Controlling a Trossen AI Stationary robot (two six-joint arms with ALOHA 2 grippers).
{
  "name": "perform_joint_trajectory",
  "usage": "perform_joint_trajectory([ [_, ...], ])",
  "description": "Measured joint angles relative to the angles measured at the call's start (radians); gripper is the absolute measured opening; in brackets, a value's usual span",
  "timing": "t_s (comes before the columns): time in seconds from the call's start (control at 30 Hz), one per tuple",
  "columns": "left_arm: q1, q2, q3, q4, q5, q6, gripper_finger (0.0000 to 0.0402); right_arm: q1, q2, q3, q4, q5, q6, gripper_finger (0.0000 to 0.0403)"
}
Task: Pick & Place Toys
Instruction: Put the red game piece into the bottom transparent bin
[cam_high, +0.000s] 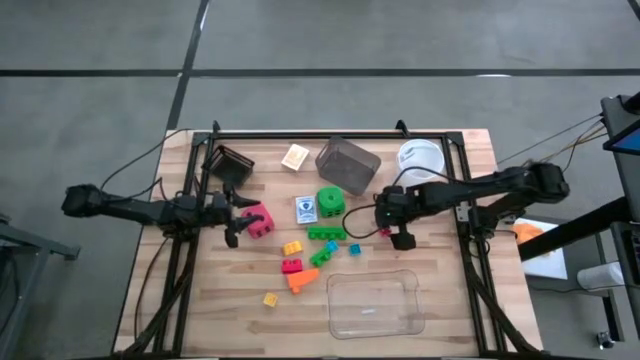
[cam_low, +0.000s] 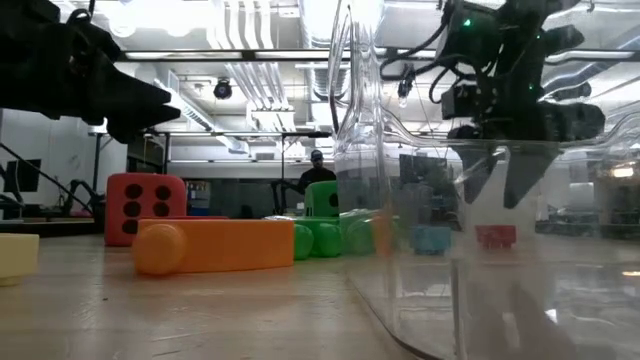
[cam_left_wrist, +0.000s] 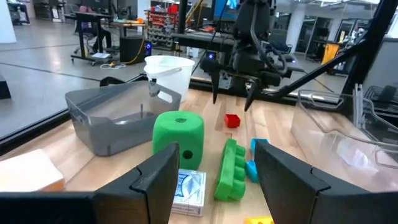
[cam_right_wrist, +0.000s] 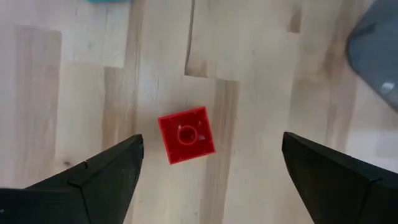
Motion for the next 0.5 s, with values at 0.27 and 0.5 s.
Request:
perform_joint_trajectory([
  [0.27, 0.0, 0.163, 0.0, 0.174, -0.046, 0.013, 0.021, 0.0, 0.081, 0.0, 0.026, -0.03, -0.011, 0.0378],
  [0.5, 0.0, 0.218, 0.0, 0.211, -0.048, 0.018, 0.021, 0.0, 0.148, 0.0, 0.061, -0.03, -0.011, 0.0374],
])
